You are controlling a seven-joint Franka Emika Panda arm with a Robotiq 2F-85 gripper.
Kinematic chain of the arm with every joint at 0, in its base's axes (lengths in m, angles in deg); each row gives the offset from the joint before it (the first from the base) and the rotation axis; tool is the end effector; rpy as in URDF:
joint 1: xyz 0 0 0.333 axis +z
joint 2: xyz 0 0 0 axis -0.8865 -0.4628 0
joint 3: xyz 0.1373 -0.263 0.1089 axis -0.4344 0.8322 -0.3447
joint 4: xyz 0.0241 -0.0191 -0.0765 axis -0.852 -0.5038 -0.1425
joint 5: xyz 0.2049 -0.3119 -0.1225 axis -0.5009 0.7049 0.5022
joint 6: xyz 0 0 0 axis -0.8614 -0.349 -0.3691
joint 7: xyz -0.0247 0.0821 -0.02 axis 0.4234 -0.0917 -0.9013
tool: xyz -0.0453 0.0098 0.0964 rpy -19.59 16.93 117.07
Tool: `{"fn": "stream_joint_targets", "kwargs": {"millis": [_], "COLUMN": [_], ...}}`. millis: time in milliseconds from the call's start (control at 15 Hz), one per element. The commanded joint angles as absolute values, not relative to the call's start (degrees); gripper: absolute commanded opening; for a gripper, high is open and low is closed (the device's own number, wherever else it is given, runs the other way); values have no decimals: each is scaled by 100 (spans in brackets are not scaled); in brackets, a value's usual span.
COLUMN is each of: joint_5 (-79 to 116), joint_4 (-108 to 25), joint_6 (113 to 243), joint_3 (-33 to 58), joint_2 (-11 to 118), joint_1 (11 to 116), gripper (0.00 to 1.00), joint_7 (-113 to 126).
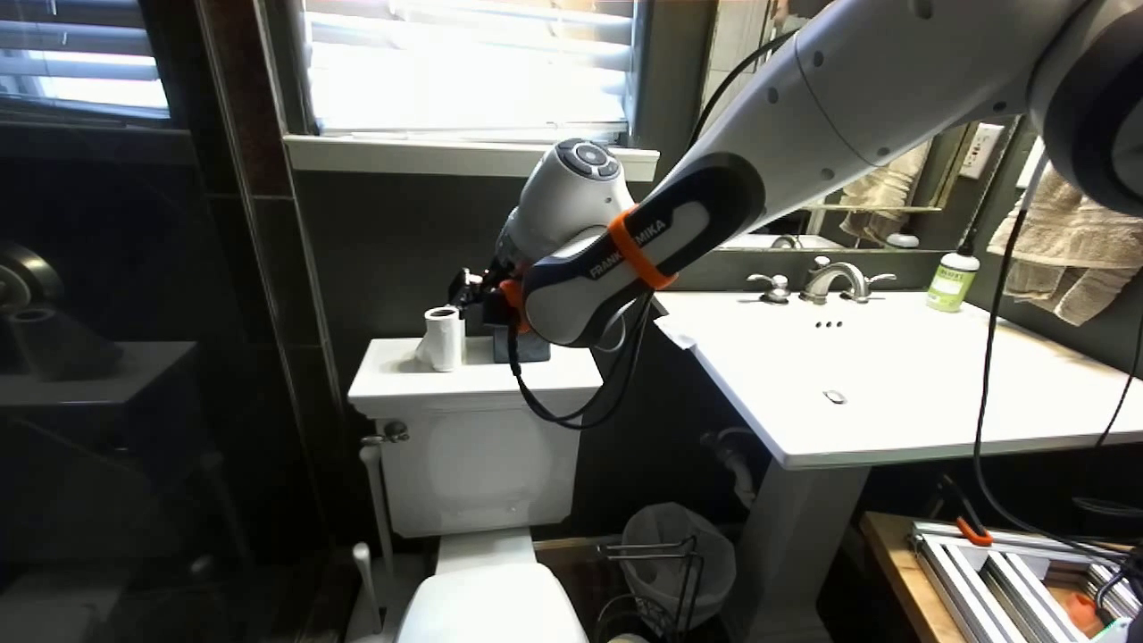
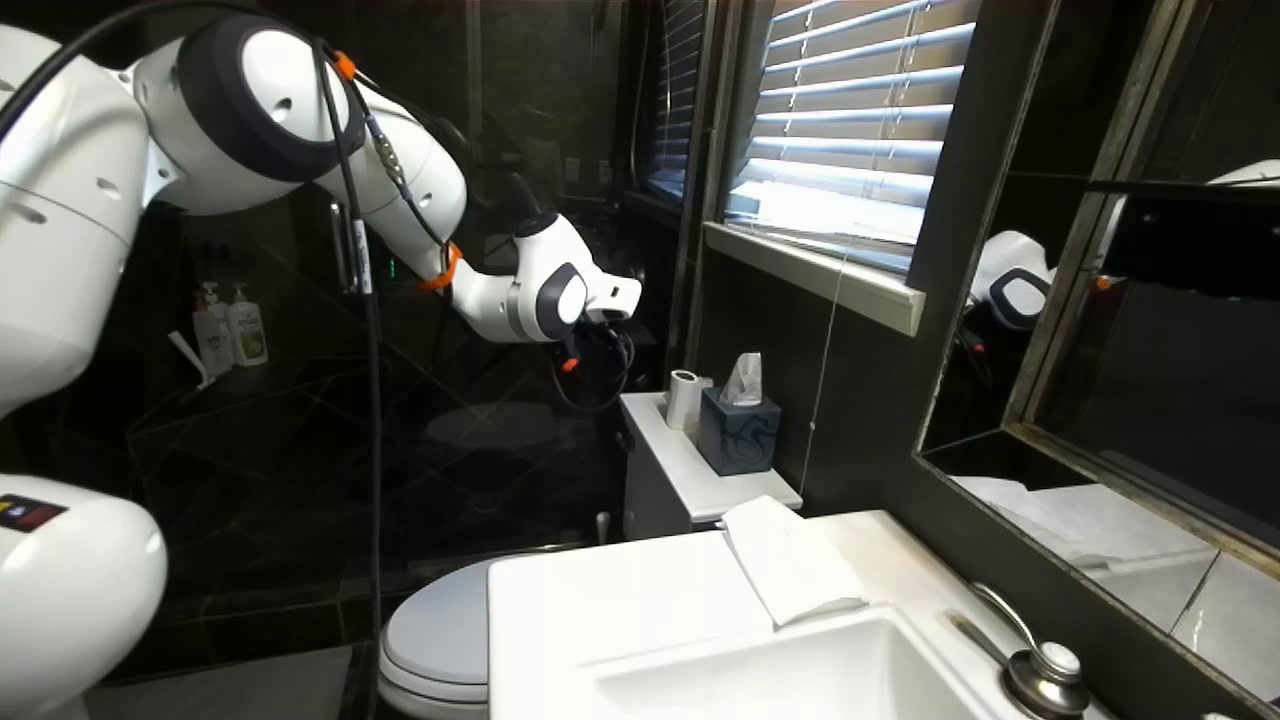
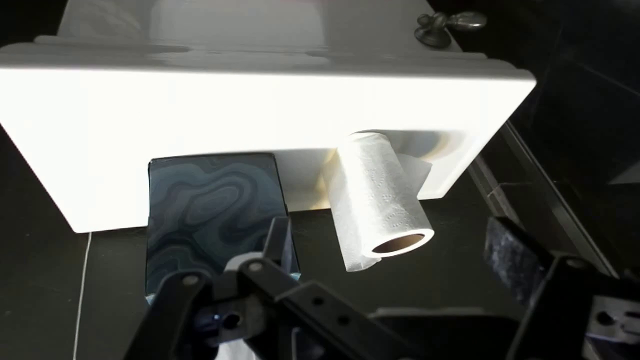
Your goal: Pick up the roll of tissue and hang it on the black tissue rack
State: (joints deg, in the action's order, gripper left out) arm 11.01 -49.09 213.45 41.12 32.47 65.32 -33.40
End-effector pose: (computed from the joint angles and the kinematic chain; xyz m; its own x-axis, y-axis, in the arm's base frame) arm 0.6486 -0.2968 0.3247 0.2476 -0.7475 0.6163 -0.8537 -0.4692 -0.2261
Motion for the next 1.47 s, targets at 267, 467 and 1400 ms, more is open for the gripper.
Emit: {"fn": "stream_joint_targets", "kwargs": {"millis": [267,467,1400], "joint_5": [930,847,2981], "joint_4": [-3053,-2264,-211], "joint_6": [22029,21910,21264], "joint_3": [5213,5884,7452], "joint_2": [960,12,-1581], "joint_1": [6968,7027,6336], "gripper": [100,100,100], "joint_7": [-4987,-5722,-8863]}}
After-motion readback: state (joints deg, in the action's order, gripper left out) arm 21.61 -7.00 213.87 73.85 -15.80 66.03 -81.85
